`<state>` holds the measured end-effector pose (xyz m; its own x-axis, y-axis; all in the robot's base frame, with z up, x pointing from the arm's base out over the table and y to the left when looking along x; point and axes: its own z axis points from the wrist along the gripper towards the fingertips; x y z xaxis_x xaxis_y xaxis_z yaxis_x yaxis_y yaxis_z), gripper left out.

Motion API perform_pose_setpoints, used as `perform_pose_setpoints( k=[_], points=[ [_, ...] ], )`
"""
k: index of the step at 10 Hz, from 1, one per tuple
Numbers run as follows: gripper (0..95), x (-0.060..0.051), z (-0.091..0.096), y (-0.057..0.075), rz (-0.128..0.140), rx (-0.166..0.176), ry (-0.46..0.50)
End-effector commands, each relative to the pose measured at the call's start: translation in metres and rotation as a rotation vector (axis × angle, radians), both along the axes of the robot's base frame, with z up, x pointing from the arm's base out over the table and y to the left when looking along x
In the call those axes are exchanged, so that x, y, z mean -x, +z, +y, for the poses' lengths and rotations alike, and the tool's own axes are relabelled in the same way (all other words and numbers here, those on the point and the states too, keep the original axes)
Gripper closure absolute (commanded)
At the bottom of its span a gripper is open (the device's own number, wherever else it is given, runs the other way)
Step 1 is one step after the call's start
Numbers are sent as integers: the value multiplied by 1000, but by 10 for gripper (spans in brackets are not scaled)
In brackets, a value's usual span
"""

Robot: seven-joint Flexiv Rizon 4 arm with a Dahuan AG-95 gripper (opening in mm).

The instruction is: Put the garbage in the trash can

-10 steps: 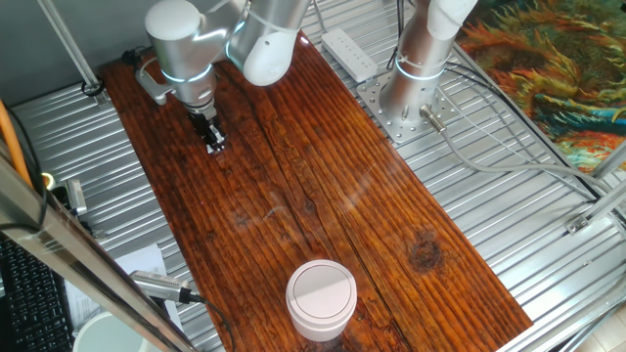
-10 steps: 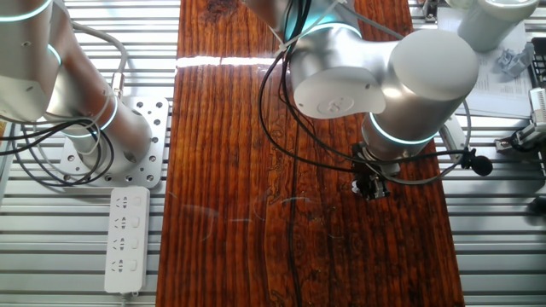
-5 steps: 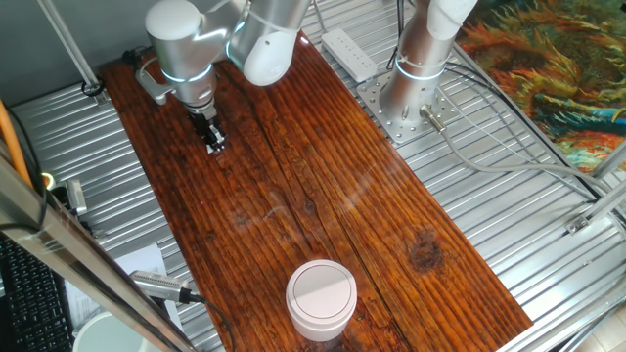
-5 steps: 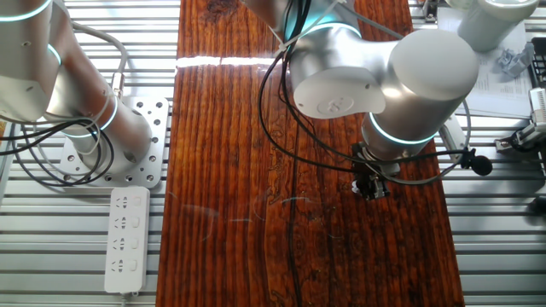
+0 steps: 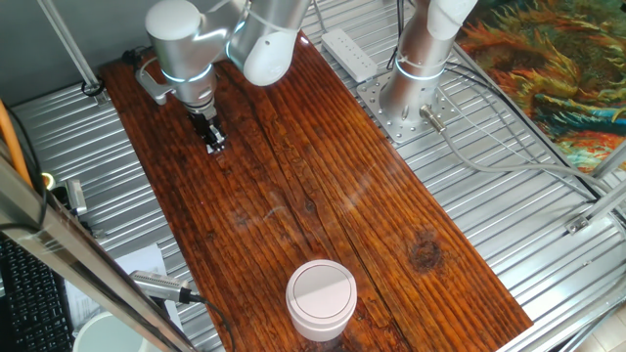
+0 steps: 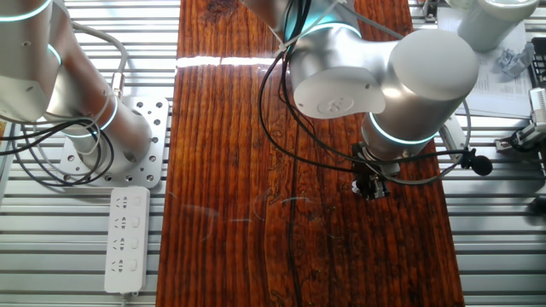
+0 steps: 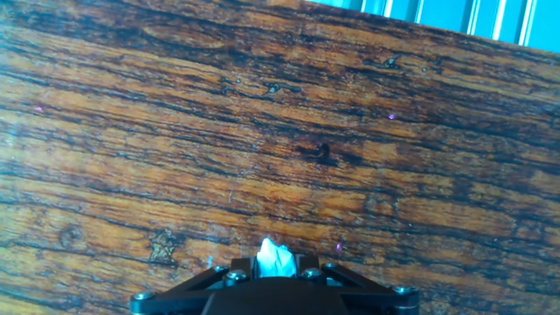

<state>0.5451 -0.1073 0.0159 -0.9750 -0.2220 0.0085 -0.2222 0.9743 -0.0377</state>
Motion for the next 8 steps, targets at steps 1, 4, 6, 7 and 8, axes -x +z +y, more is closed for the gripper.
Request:
perform_pose_setpoints(
  k=[1,4,6,7,8],
  points=[
    [760,0,0,0,0,1,-1],
    [950,-13,29,67,11,-6,21],
    [950,-13,29,67,7,-7,20],
    [950,-13,29,68,6,-9,18],
    [950,-13,29,68,5,-11,22]
  ],
)
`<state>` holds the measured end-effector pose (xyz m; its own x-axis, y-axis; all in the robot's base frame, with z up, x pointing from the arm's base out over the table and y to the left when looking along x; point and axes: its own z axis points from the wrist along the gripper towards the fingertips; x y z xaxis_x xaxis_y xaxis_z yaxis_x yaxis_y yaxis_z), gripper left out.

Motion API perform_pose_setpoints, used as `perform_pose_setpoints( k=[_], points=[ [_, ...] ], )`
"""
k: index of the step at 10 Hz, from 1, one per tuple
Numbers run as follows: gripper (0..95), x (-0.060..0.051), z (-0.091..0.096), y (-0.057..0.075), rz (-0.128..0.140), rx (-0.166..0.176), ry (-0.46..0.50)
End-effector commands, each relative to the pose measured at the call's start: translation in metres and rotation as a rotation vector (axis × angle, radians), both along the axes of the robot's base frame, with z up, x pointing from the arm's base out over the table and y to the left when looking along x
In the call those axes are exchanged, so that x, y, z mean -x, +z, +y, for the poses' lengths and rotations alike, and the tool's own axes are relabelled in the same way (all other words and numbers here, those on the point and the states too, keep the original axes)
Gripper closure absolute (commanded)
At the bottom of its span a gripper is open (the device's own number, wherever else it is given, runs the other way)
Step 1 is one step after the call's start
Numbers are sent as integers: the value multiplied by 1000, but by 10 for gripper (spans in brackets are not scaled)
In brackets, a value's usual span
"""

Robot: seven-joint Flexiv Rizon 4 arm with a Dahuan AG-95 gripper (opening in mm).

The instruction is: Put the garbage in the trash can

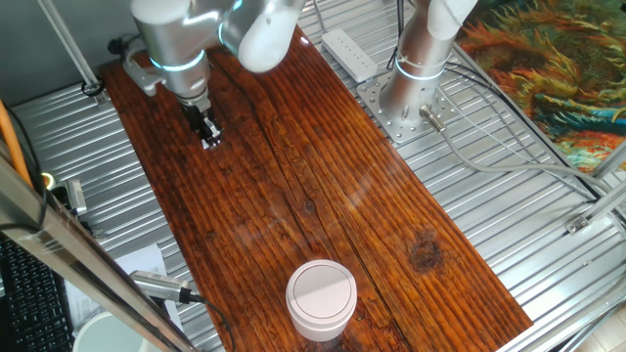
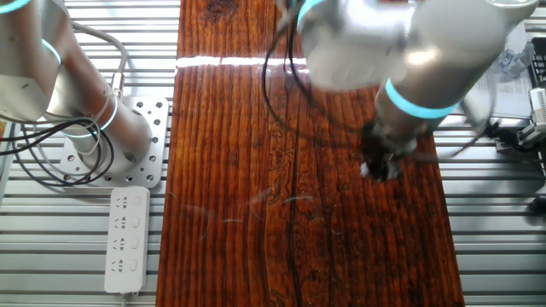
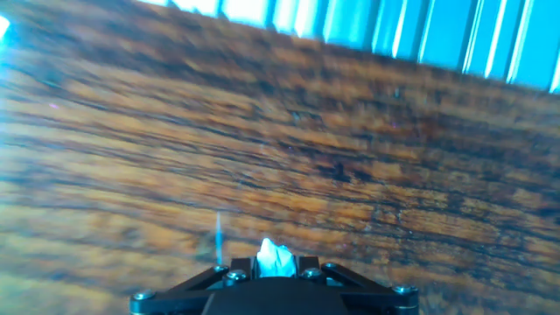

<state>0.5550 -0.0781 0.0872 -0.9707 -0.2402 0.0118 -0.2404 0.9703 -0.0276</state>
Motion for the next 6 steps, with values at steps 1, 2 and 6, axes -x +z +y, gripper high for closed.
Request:
perform_pose_setpoints(
  k=[1,2,6],
  points=[
    [950,-3,2,-1,-1,-3,5],
    [950,-4,7,1,-1,-5,0],
    [950,-12,30,6,3,-37,-31]
  ],
)
